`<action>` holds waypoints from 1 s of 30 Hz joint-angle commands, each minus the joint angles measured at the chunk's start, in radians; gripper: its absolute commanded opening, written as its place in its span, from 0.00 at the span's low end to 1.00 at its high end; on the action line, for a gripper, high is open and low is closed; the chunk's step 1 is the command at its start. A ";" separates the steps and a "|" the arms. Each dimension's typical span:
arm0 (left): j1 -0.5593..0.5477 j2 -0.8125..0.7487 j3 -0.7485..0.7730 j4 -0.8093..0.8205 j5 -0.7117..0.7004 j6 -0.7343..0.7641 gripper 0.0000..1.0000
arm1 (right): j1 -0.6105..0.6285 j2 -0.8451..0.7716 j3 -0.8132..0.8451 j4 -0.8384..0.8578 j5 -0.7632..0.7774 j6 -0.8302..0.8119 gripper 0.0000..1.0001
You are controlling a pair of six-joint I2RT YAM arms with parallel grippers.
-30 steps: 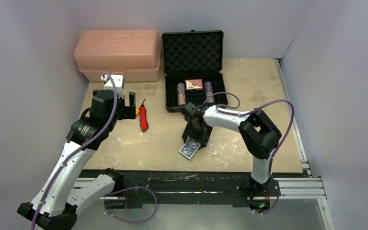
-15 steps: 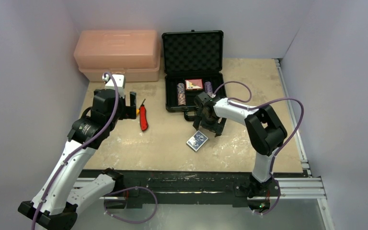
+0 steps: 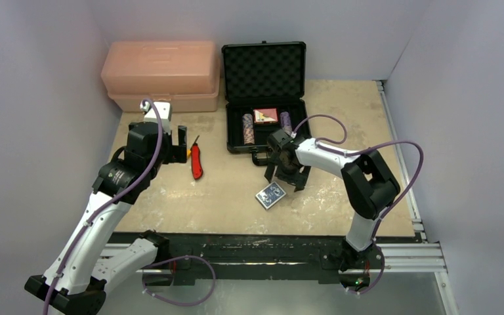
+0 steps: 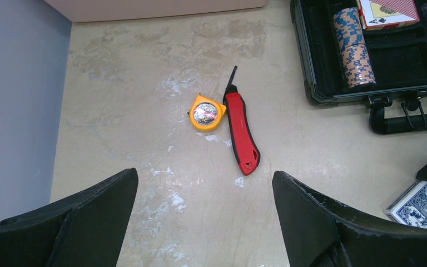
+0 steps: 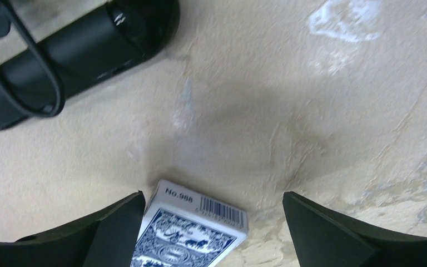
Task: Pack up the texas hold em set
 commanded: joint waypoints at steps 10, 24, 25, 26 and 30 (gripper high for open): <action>0.007 -0.019 0.002 0.031 0.010 0.015 0.91 | 0.083 -0.013 -0.013 0.026 -0.135 0.112 0.99; 0.007 -0.028 0.002 0.031 0.014 0.014 0.91 | 0.156 0.020 -0.023 0.024 -0.146 0.171 0.99; 0.007 -0.029 0.002 0.031 0.013 0.015 0.91 | 0.157 0.020 -0.019 0.026 -0.140 0.165 0.99; 0.007 -0.030 0.002 0.031 0.012 0.015 0.91 | 0.156 0.023 -0.011 0.025 -0.131 0.161 0.98; 0.007 -0.026 0.001 0.032 0.011 0.015 0.91 | 0.158 0.032 0.012 0.029 -0.122 0.147 0.94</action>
